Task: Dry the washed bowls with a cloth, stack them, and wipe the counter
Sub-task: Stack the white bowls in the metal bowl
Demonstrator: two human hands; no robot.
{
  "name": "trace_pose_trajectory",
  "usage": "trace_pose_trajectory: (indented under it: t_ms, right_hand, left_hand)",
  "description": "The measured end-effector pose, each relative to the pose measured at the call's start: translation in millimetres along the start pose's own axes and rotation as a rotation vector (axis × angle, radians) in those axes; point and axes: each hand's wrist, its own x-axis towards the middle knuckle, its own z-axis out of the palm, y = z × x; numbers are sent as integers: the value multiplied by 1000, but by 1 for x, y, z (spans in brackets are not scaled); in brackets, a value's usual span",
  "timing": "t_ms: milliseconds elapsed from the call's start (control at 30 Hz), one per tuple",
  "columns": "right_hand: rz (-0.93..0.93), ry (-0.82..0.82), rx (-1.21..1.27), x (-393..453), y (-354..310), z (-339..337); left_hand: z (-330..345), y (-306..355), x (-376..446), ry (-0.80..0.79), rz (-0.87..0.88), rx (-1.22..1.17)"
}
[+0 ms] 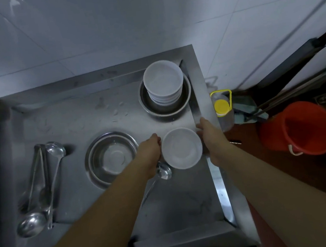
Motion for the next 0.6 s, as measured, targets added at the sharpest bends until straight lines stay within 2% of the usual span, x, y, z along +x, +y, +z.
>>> trace_pose_trajectory:
  t_ms: [133,300,600]
  right_hand:
    - [50,-10,25,-1,19,3]
    - [79,44,67,-9,26,13]
    - [59,123,64,-12,28,21]
  left_hand:
    - [9,-6,-6,46,-12,79]
    - [16,-3,-6,20,-23,140]
    - [24,-1,-16,22,-31,42]
